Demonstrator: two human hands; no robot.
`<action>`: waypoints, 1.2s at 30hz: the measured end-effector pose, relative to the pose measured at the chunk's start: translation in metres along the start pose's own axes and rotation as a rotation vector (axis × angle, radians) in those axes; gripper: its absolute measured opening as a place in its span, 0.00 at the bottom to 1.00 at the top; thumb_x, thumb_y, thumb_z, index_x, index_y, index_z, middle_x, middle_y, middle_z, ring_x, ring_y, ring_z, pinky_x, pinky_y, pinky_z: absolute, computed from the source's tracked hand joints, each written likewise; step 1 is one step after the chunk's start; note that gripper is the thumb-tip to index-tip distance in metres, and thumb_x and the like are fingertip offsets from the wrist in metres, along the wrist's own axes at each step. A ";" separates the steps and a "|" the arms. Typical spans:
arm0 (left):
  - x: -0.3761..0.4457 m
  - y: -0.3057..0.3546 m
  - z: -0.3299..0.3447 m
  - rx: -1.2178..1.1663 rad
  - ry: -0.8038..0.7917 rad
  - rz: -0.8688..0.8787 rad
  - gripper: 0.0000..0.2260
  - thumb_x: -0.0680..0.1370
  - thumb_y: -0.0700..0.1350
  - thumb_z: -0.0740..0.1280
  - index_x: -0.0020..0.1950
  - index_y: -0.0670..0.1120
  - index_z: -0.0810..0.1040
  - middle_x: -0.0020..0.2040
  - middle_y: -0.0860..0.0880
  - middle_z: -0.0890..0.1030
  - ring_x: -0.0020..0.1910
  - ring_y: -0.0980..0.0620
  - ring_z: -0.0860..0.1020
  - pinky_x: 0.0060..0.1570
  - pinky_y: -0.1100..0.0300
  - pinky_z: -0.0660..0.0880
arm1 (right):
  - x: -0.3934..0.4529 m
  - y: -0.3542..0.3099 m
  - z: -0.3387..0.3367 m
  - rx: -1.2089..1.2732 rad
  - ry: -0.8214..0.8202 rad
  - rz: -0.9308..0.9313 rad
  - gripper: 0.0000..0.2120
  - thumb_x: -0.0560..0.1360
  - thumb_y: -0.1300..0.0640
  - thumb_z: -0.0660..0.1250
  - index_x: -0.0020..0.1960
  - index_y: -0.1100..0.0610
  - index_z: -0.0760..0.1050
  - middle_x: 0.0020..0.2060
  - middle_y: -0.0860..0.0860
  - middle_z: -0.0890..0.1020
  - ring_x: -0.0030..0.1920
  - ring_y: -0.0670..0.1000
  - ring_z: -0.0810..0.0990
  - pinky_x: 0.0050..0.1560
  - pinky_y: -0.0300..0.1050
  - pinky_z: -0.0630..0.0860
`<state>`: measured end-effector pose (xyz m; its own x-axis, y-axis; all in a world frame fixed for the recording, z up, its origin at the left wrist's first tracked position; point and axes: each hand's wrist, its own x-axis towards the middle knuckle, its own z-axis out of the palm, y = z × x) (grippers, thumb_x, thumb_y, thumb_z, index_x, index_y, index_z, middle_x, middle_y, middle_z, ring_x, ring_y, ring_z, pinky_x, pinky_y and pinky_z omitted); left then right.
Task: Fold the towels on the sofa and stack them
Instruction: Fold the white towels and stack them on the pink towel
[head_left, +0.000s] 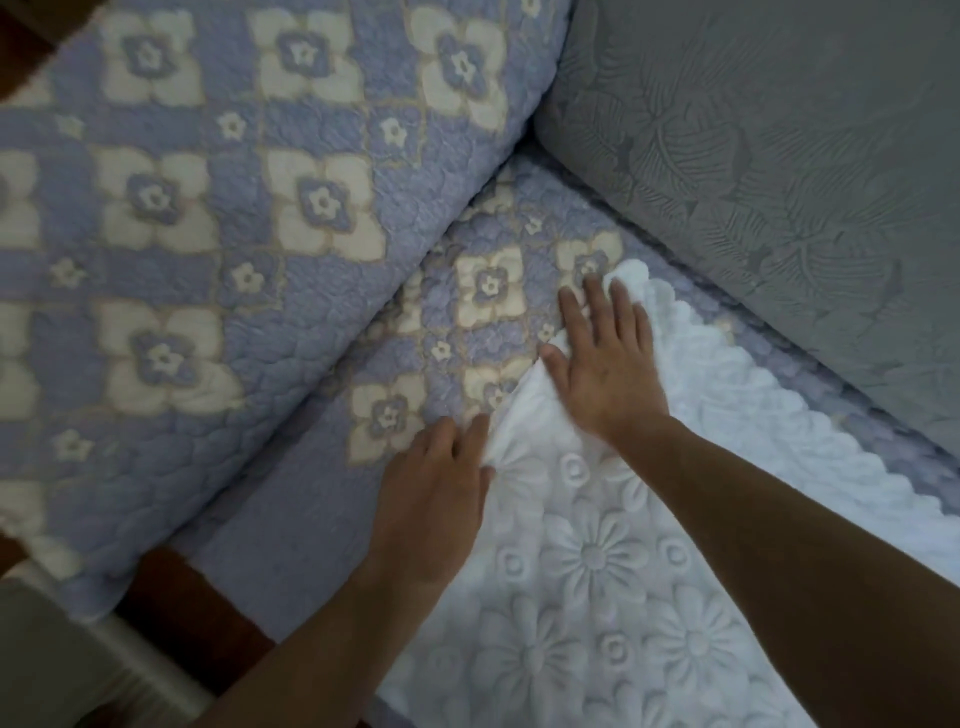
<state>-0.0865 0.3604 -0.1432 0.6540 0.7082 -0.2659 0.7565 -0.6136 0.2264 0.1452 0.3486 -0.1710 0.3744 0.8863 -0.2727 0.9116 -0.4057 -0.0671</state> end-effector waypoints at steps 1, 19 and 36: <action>-0.006 -0.004 0.002 -0.054 0.009 -0.043 0.20 0.79 0.55 0.65 0.68 0.49 0.72 0.52 0.49 0.75 0.47 0.48 0.77 0.42 0.51 0.77 | 0.003 0.001 0.002 -0.011 -0.011 0.001 0.32 0.83 0.36 0.41 0.82 0.50 0.43 0.81 0.54 0.44 0.80 0.57 0.40 0.79 0.58 0.43; -0.157 -0.069 0.017 -0.384 -0.099 -0.489 0.11 0.79 0.56 0.67 0.44 0.51 0.71 0.42 0.54 0.72 0.40 0.55 0.72 0.37 0.59 0.70 | 0.000 -0.048 -0.046 0.649 -0.061 0.600 0.40 0.77 0.35 0.62 0.76 0.62 0.56 0.71 0.60 0.67 0.68 0.61 0.71 0.63 0.50 0.68; -0.191 0.037 -0.052 -0.984 -0.544 -0.298 0.11 0.77 0.35 0.67 0.46 0.51 0.74 0.43 0.52 0.77 0.43 0.58 0.76 0.46 0.66 0.73 | -0.065 0.057 -0.130 1.302 -0.096 0.949 0.14 0.77 0.69 0.58 0.61 0.60 0.73 0.50 0.56 0.82 0.48 0.55 0.84 0.45 0.52 0.84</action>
<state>-0.1836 0.2206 -0.0359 0.5427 0.3888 -0.7445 0.7120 0.2574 0.6534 0.1949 0.2972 -0.0321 0.6335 0.2220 -0.7412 -0.4055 -0.7205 -0.5625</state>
